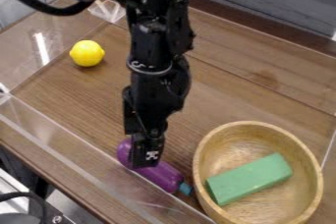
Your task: Remove the purple eggplant from inside the brown bowl and put it on the table
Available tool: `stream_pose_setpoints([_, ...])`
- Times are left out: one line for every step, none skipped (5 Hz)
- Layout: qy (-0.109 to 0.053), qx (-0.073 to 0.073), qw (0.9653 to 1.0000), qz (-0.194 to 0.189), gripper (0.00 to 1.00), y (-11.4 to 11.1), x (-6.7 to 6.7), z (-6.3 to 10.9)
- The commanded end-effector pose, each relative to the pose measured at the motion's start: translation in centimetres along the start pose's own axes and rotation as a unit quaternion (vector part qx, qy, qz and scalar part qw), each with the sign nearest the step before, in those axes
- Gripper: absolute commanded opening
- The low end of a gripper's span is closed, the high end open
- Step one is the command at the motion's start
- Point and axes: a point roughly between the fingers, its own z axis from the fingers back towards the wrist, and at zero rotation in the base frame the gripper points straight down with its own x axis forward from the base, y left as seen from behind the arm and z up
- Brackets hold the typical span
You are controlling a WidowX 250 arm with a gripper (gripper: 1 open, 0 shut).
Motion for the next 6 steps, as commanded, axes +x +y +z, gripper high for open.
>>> stream_pose_setpoints([-0.010,0.006,0.9999,0.005,1.00,0.5,0.1,-0.1])
stream_pose_setpoints([-0.008,0.001,0.9999,0.006,1.00,0.7,0.0,-0.7])
stream_pose_setpoints([-0.007,-0.003,0.9999,0.007,1.00,0.9,0.0,-1.3])
stream_pose_setpoints([-0.006,-0.007,0.9999,0.008,1.00,1.0,0.0,-1.8])
stream_pose_setpoints([-0.005,-0.012,0.9999,0.009,1.00,1.1,0.0,-2.3])
stream_pose_setpoints([-0.005,-0.015,0.9998,0.010,1.00,1.2,0.1,-2.7])
